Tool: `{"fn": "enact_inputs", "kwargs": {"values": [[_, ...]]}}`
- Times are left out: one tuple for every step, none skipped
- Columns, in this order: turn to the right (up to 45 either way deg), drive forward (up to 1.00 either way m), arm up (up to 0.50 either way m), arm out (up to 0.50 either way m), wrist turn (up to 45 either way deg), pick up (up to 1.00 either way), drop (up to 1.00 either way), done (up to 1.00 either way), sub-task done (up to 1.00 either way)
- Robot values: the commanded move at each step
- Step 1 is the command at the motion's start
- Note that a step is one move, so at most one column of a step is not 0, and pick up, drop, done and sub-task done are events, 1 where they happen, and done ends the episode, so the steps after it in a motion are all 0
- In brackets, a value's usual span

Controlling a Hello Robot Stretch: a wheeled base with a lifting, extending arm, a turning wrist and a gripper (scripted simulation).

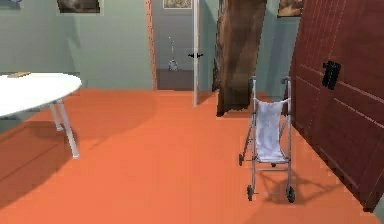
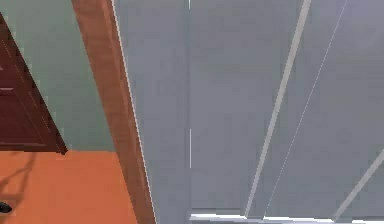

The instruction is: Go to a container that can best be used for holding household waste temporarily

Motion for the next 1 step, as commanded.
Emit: {"fn": "enact_inputs", "kwargs": {"values": [[12.0, 0.00, 0.00, 0.00, 0.0, 0.00, 0.00, 0.00, 0.00]]}}
